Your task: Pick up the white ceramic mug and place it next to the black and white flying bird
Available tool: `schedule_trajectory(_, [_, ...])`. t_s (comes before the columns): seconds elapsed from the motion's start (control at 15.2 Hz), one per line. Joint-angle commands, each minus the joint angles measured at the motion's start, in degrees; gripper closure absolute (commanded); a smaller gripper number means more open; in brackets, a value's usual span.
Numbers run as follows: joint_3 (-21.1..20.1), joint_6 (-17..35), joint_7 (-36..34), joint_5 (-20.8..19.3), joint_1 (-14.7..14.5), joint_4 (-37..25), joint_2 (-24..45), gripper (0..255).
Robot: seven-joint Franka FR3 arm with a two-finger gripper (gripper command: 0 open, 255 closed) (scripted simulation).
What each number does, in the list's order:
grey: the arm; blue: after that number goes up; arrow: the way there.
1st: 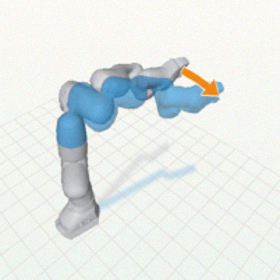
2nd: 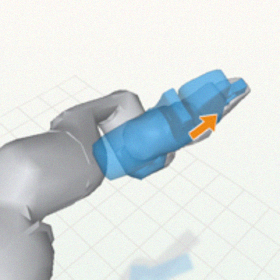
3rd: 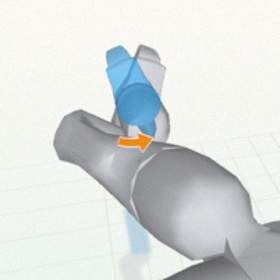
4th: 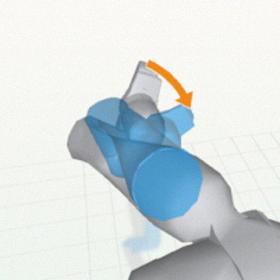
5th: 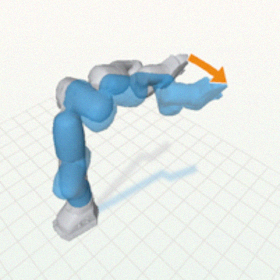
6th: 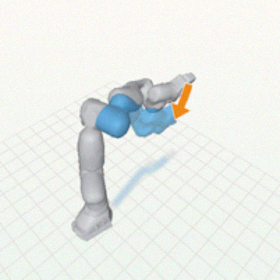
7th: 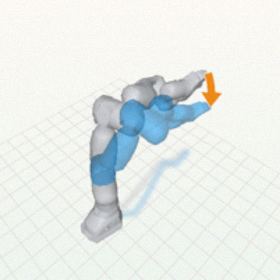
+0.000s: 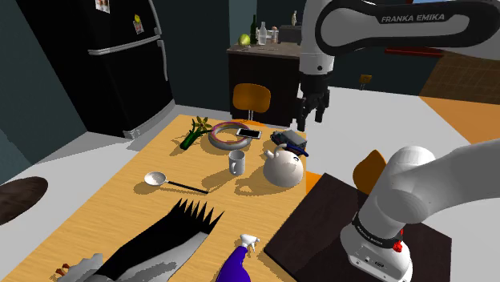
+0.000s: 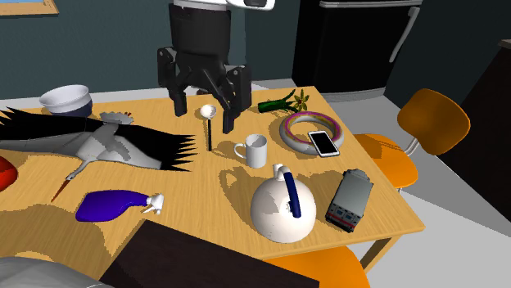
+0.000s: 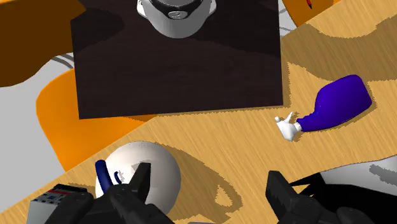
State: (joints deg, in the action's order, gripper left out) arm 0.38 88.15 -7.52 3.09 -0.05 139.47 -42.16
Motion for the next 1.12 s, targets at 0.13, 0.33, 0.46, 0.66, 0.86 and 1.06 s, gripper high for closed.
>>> schedule_trajectory(0.13, [0.01,4.22,0.19,-0.06,0.06,0.87,3.03,0])
schedule_trajectory(0.33, [0.02,10.44,0.46,-0.12,0.14,1.55,8.10,0])
schedule_trajectory(0.46, [0.05,14.47,0.63,-0.14,0.19,1.56,11.79,0])
schedule_trajectory(0.66, [0.09,20.25,0.87,-0.15,0.25,0.94,17.72,0])
schedule_trajectory(0.86, [0.16,25.61,1.11,-0.13,0.30,-0.45,23.99,0])
schedule_trajectory(1.06, [0.25,30.45,1.33,-0.08,0.34,-2.58,30.48,0])
